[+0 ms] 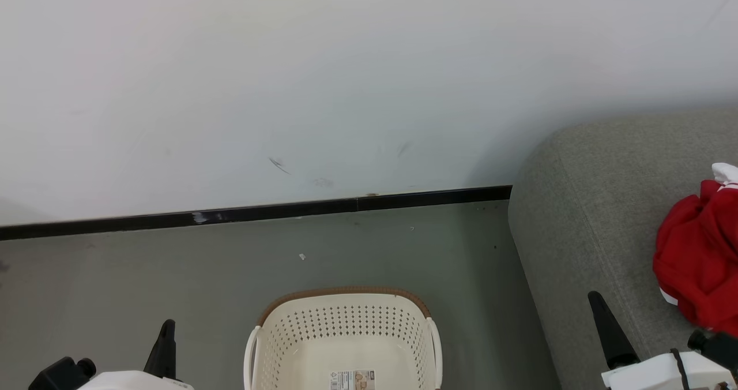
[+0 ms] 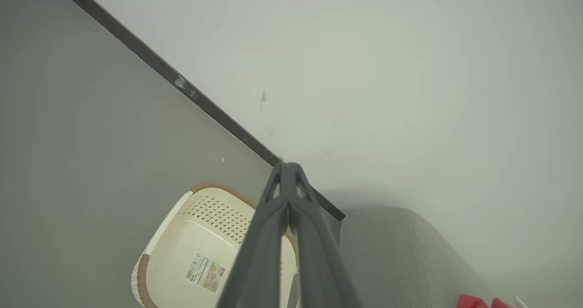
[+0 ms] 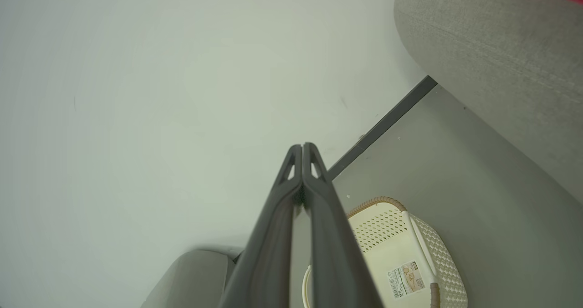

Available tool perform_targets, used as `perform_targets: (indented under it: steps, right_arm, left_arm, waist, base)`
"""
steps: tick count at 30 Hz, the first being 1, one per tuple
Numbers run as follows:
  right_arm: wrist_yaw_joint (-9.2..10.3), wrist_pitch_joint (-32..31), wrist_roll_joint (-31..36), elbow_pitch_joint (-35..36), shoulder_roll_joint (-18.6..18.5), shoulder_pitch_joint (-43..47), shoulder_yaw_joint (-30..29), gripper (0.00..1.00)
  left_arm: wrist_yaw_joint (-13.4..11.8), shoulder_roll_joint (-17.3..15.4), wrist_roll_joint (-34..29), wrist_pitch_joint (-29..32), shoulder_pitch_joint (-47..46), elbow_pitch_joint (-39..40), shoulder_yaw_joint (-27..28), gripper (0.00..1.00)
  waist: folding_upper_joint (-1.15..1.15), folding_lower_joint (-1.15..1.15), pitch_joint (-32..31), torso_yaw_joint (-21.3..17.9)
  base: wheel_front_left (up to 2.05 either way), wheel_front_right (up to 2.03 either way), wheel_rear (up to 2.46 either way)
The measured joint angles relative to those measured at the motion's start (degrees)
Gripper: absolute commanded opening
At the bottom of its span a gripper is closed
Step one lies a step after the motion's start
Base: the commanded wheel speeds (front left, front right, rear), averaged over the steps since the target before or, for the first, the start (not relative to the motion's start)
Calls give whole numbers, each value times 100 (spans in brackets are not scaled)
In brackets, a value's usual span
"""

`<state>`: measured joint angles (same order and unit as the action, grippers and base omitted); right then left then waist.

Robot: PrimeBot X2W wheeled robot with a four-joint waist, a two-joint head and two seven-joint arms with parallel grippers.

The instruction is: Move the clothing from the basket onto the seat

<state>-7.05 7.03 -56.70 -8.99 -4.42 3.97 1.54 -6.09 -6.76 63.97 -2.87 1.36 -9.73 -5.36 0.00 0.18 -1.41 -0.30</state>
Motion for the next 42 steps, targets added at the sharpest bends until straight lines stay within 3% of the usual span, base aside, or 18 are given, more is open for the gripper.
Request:
perform_targets:
  steps: [12, 42]
  right_arm:
    - [0, -175, -1135, -156, -100, -161, -33, 0]
    - [0, -613, -3945, -503, -303, -657, -78, 0]
  left_arm:
    - [268, 123, 759, 234, -101, -47, 261, 0]
    - [954, 442, 2653, 822, -343, -180, 890, 0]
  waist:
    - [0, -12, 52, 8]
    - [0, -14, 135, 29]
  base:
    - [0, 0, 0]
    - [0, 0, 0]
